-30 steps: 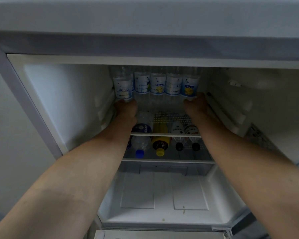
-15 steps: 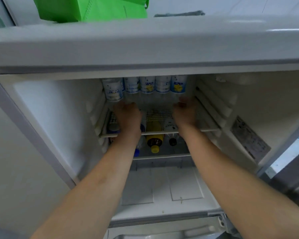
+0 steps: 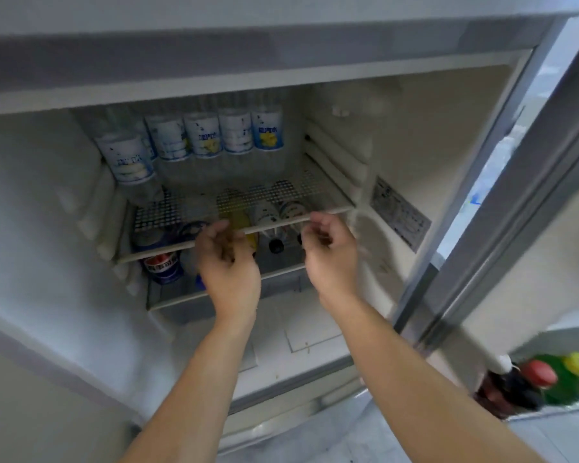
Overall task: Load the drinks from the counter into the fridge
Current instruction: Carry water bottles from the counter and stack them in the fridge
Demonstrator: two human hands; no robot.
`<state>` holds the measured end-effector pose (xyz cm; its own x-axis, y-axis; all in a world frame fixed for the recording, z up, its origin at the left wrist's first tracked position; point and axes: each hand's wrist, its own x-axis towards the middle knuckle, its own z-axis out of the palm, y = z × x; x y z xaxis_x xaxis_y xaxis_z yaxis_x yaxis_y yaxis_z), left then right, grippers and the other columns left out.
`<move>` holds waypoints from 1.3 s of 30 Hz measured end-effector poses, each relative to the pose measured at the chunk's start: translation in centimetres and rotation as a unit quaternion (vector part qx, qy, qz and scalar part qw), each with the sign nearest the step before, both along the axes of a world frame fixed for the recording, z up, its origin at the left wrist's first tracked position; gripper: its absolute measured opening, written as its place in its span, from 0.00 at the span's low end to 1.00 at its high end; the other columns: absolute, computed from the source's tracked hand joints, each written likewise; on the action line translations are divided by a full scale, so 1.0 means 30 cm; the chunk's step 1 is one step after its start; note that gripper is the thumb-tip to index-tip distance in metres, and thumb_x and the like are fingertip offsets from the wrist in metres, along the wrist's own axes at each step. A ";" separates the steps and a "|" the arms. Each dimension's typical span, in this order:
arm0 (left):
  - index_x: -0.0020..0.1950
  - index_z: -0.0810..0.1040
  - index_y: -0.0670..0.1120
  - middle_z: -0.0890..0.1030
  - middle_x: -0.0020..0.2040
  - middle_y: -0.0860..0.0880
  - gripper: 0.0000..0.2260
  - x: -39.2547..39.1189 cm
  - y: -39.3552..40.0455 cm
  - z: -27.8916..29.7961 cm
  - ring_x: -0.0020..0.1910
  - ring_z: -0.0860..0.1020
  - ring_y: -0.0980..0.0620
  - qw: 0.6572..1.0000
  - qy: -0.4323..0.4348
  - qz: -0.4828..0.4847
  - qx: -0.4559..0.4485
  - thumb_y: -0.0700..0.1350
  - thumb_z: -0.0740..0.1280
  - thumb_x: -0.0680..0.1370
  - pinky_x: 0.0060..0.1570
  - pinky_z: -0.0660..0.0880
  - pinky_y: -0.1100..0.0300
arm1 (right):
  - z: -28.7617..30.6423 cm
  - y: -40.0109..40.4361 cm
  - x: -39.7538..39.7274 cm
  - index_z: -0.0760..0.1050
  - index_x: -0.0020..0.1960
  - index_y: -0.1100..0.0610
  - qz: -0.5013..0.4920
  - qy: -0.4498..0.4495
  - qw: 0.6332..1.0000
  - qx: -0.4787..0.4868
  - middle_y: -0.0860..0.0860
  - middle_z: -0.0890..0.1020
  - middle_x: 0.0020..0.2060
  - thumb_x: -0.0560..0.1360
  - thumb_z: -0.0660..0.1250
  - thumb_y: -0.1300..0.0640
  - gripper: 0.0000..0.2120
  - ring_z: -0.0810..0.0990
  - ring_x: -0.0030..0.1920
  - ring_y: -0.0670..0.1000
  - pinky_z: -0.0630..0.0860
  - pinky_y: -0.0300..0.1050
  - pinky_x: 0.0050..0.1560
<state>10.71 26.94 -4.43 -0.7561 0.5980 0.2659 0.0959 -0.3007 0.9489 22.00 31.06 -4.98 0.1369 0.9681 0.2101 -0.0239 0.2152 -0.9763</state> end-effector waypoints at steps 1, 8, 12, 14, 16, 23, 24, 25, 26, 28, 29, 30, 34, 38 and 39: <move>0.52 0.74 0.58 0.80 0.53 0.38 0.10 0.020 -0.019 -0.001 0.49 0.80 0.35 1.000 -0.001 -0.010 0.004 0.42 0.65 0.78 0.49 0.77 0.37 | -0.007 -0.024 0.024 0.77 0.53 0.46 -0.005 -0.002 1.000 -0.004 0.46 0.83 0.45 0.78 0.68 0.60 0.10 0.80 0.45 0.42 0.77 0.39 0.48; 0.55 0.73 0.60 0.80 0.53 0.48 0.10 0.190 -0.173 -0.055 0.50 0.81 0.47 0.992 0.055 -0.109 -0.012 0.45 0.66 0.78 0.49 0.81 0.50 | -0.038 -0.253 0.257 0.77 0.53 0.44 -0.036 0.005 0.998 -0.051 0.42 0.80 0.44 0.78 0.67 0.60 0.10 0.80 0.45 0.44 0.81 0.51 0.51; 0.59 0.73 0.55 0.80 0.49 0.49 0.10 0.395 -0.296 -0.111 0.46 0.80 0.51 0.983 0.088 -0.161 -0.025 0.45 0.65 0.79 0.43 0.78 0.58 | -0.078 -0.456 0.477 0.78 0.52 0.49 -0.093 -0.001 0.995 -0.032 0.46 0.82 0.42 0.77 0.67 0.62 0.09 0.79 0.42 0.42 0.80 0.43 0.46; 0.59 0.72 0.53 0.79 0.49 0.44 0.10 0.515 -0.376 -0.139 0.46 0.79 0.44 0.976 0.076 -0.202 -0.035 0.43 0.65 0.79 0.42 0.77 0.47 | -0.106 -0.563 0.606 0.78 0.53 0.51 -0.136 -0.009 0.990 -0.031 0.43 0.82 0.41 0.77 0.68 0.64 0.09 0.79 0.40 0.39 0.77 0.35 0.45; 0.56 0.71 0.54 0.79 0.46 0.48 0.10 0.626 -0.464 -0.175 0.42 0.78 0.44 0.966 0.075 -0.244 -0.041 0.41 0.64 0.79 0.41 0.76 0.43 | -0.139 -0.676 0.730 0.79 0.53 0.53 -0.174 0.001 0.984 -0.050 0.43 0.81 0.41 0.77 0.68 0.64 0.09 0.79 0.40 0.40 0.79 0.41 0.45; 0.50 0.72 0.66 0.78 0.41 0.53 0.11 0.927 -0.730 -0.360 0.40 0.78 0.44 0.910 0.131 -0.383 -0.092 0.50 0.65 0.75 0.40 0.77 0.43 | -0.307 -1.099 1.128 0.79 0.54 0.52 -0.319 0.015 0.935 -0.154 0.48 0.82 0.43 0.77 0.68 0.61 0.08 0.81 0.41 0.47 0.81 0.49 0.44; 0.50 0.72 0.68 0.78 0.41 0.54 0.10 0.959 -0.759 -0.391 0.38 0.78 0.47 0.899 0.137 -0.403 -0.105 0.51 0.65 0.74 0.39 0.77 0.45 | -0.332 -1.158 1.183 0.79 0.55 0.52 -0.338 0.017 0.925 -0.172 0.49 0.82 0.43 0.77 0.68 0.60 0.08 0.81 0.42 0.50 0.81 0.50 0.44; 0.49 0.73 0.68 0.78 0.41 0.53 0.10 0.989 -0.785 -0.425 0.37 0.77 0.48 0.886 0.144 -0.424 -0.122 0.53 0.65 0.73 0.39 0.77 0.45 | -0.356 -1.215 1.236 0.79 0.56 0.53 -0.359 0.023 0.914 -0.188 0.50 0.82 0.44 0.77 0.68 0.60 0.09 0.81 0.43 0.51 0.81 0.51 0.44; 0.50 0.73 0.68 0.78 0.42 0.52 0.10 1.013 -0.806 -0.459 0.37 0.77 0.48 0.872 0.152 -0.443 -0.140 0.54 0.65 0.72 0.40 0.77 0.46 | -0.376 -1.268 1.285 0.79 0.56 0.54 -0.381 0.031 0.902 -0.201 0.51 0.82 0.45 0.77 0.67 0.61 0.09 0.81 0.44 0.53 0.81 0.52 0.45; 0.50 0.73 0.69 0.79 0.44 0.51 0.11 1.050 -0.835 -0.529 0.39 0.78 0.51 0.842 0.175 -0.479 -0.175 0.52 0.66 0.73 0.42 0.78 0.51 | -0.415 -1.366 1.375 0.78 0.57 0.55 -0.425 0.044 0.876 -0.223 0.54 0.82 0.46 0.77 0.66 0.62 0.09 0.81 0.46 0.54 0.80 0.52 0.45; 0.51 0.73 0.68 0.80 0.45 0.51 0.12 1.064 -0.845 -0.564 0.40 0.78 0.53 0.826 0.193 -0.494 -0.189 0.50 0.67 0.74 0.42 0.77 0.54 | -0.436 -1.411 1.413 0.78 0.56 0.55 -0.444 0.050 0.864 -0.233 0.54 0.82 0.47 0.77 0.66 0.62 0.09 0.81 0.45 0.54 0.80 0.51 0.44; 0.51 0.73 0.67 0.80 0.45 0.51 0.13 1.074 -0.851 -0.598 0.40 0.78 0.56 0.811 0.209 -0.508 -0.203 0.48 0.68 0.75 0.43 0.77 0.56 | -0.458 -1.451 1.446 0.77 0.56 0.54 -0.461 0.056 0.852 -0.242 0.55 0.82 0.47 0.77 0.66 0.62 0.09 0.81 0.44 0.54 0.80 0.51 0.44; 0.54 0.74 0.58 0.80 0.44 0.51 0.12 1.114 -0.845 -0.721 0.43 0.80 0.52 0.762 0.254 -0.537 -0.259 0.42 0.69 0.77 0.41 0.76 0.59 | -0.569 -1.575 1.537 0.77 0.55 0.52 -0.509 0.076 0.808 -0.287 0.54 0.82 0.48 0.77 0.66 0.61 0.08 0.81 0.47 0.55 0.80 0.55 0.52; 0.58 0.73 0.56 0.80 0.45 0.52 0.12 1.128 -0.805 -0.833 0.47 0.80 0.50 0.691 0.292 -0.571 -0.334 0.44 0.68 0.78 0.38 0.73 0.61 | -0.698 -1.658 1.573 0.77 0.55 0.50 -0.528 0.094 0.770 -0.346 0.52 0.81 0.49 0.77 0.67 0.58 0.08 0.81 0.48 0.54 0.80 0.53 0.50; 0.59 0.73 0.56 0.80 0.46 0.53 0.12 1.124 -0.795 -0.859 0.47 0.80 0.52 0.666 0.308 -0.575 -0.361 0.45 0.68 0.78 0.38 0.73 0.61 | -0.729 -1.675 1.573 0.77 0.56 0.51 -0.528 0.095 0.761 -0.364 0.53 0.81 0.50 0.77 0.68 0.57 0.09 0.81 0.48 0.54 0.80 0.53 0.49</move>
